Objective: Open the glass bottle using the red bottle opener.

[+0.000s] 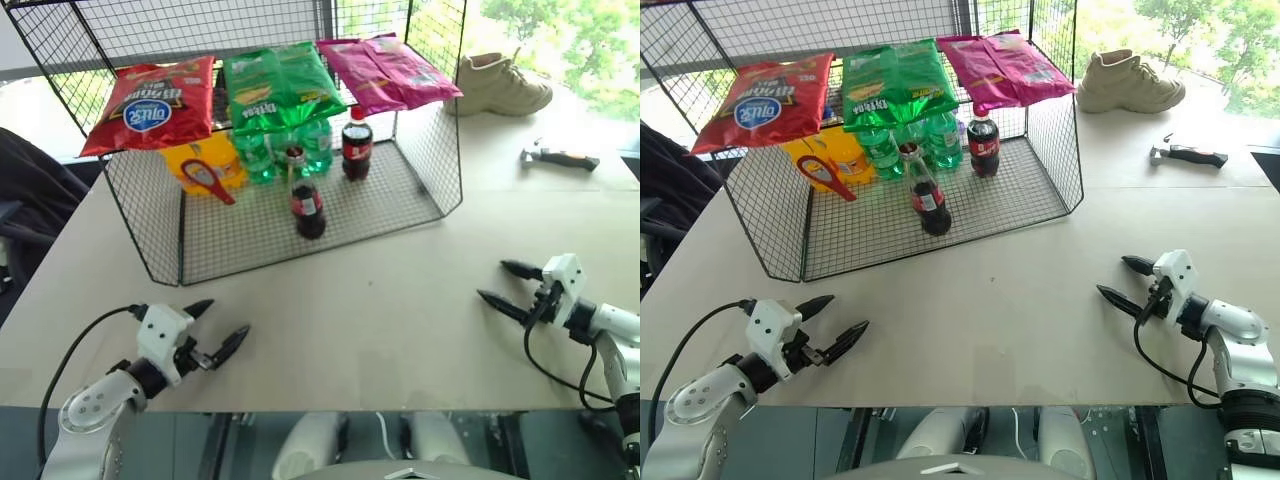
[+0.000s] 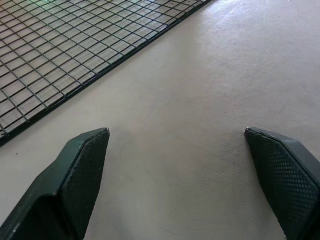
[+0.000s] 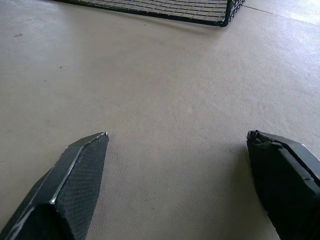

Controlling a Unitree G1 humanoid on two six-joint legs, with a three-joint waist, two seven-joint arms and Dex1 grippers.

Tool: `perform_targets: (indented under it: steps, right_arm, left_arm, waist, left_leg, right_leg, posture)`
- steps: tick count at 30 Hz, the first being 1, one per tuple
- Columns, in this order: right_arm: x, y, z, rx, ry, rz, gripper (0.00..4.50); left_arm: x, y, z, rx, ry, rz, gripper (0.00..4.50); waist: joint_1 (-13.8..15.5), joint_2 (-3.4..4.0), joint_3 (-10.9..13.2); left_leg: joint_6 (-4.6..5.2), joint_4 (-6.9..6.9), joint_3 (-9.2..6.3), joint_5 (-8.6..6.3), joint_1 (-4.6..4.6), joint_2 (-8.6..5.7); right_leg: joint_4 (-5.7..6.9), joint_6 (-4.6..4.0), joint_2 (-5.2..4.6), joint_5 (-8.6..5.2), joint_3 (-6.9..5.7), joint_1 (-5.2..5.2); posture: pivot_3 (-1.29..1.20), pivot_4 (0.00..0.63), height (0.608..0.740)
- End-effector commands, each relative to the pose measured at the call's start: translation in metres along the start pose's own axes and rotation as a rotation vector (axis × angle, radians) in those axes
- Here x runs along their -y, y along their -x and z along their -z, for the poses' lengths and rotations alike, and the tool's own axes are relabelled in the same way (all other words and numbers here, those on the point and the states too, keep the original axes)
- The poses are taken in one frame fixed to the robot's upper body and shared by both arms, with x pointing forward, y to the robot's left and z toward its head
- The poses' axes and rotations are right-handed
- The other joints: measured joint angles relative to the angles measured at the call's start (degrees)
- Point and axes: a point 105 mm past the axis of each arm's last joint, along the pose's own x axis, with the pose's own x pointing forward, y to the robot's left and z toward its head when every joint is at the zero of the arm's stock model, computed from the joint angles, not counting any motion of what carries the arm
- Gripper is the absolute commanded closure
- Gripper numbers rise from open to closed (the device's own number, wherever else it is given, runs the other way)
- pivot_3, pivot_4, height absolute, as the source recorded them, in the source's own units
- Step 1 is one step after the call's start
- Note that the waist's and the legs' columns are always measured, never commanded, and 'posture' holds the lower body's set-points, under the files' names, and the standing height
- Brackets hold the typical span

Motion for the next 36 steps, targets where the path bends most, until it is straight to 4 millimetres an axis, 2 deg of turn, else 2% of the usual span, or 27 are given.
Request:
perform_targets:
  steps: [1, 7, 17, 22, 23, 25, 28, 33, 36]
  right_arm:
    - [0.004, -0.001, -0.007, 0.02, 0.023, 0.004, 0.04]
    - [0.006, -0.002, -0.01, 0.021, 0.034, 0.002, 0.04]
    - [-0.001, -0.005, -0.008, 0.021, 0.024, -0.013, 0.04]
    - [-0.006, -0.009, -0.01, 0.033, 0.019, -0.032, 0.04]
    - [-0.01, -0.013, -0.012, 0.046, 0.022, -0.046, 0.04]
    - [-0.019, -0.022, -0.019, 0.076, 0.022, -0.077, 0.04]
    - [-0.035, -0.033, -0.034, 0.126, 0.019, -0.12, 0.04]
    - [-0.071, -0.053, -0.066, 0.231, 0.012, -0.208, 0.04]
    - [-0.094, -0.064, -0.097, 0.326, 0.006, -0.243, 0.04]
  left_arm:
    - [0.001, 0.0, 0.003, -0.02, -0.004, -0.001, 0.0]
    - [0.003, 0.0, 0.003, -0.005, 0.009, -0.006, 0.0]
    - [0.0, 0.002, -0.004, 0.023, 0.007, -0.021, 0.0]
    - [-0.003, -0.006, -0.012, 0.073, 0.023, -0.061, 0.0]
    - [-0.005, -0.014, -0.018, 0.112, 0.022, -0.1, 0.0]
    - [-0.013, -0.028, -0.033, 0.195, 0.029, -0.201, 0.0]
    - [-0.027, -0.037, -0.053, 0.292, 0.032, -0.337, 0.0]
    - [-0.058, -0.038, -0.082, 0.396, -0.008, -0.535, 0.0]
    - [-0.08, -0.035, -0.096, 0.442, -0.032, -0.647, 0.0]
  waist:
    - [0.0, 0.0, 0.0]
    - [0.0, 0.0, 0.0]
    - [0.0, 0.0, 0.0]
    - [0.0, 0.0, 0.0]
    - [0.0, -0.02, 0.0]
    - [0.0, -0.04, 0.0]
    - [0.0, -0.1, 0.0]
    - [-0.1, -0.13, 0.0]
    - [0.0, -0.15, 0.0]
  left_leg:
    - [0.0, 0.0, 0.0, 0.0, 0.0, 0.0]
    - [0.0, 0.01, -0.01, 0.0, 0.0, 0.0]
    - [0.0, 0.0, -0.02, 0.0, -0.01, 0.0]
    - [0.0, 0.0, -0.03, 0.0, -0.01, 0.0]
    - [-0.01, 0.0, -0.03, 0.0, -0.02, 0.0]
    - [-0.01, 0.02, -0.04, 0.01, -0.04, 0.0]
    - [-0.07, 0.09, -0.15, 0.04, -0.1, 0.0]
    - [-0.27, 0.09, -0.24, 0.17, -0.25, 0.01]
    - [-0.3, 0.09, -0.34, 0.19, -0.32, 0.01]
  right_leg:
    - [0.0, 0.0, 0.0, 0.0, 0.0, 0.0]
    - [0.0, -0.01, 0.0, 0.01, -0.01, 0.0]
    - [0.0, -0.01, 0.0, 0.01, -0.02, 0.0]
    - [0.0, -0.01, 0.0, 0.01, -0.03, -0.01]
    - [0.0, -0.01, 0.01, 0.01, -0.03, -0.01]
    - [0.0, -0.01, 0.0, 0.01, -0.06, -0.01]
    - [0.01, -0.02, 0.03, 0.05, -0.17, -0.04]
    - [0.04, -0.04, 0.07, 0.06, -0.22, -0.17]
    - [0.04, -0.04, 0.08, 0.06, -0.36, -0.26]
  posture:
    - [0.0, 0.15, 0.732]
    - [0.0, 0.15, 0.732]
    - [0.0, 0.15, 0.732]
    - [0.0, 0.15, 0.732]
    - [0.0, 0.15, 0.732]
    - [0.0, 0.15, 0.732]
    - [0.0, 0.15, 0.732]
    - [0.0, 0.15, 0.732]
    - [0.0, 0.15, 0.732]
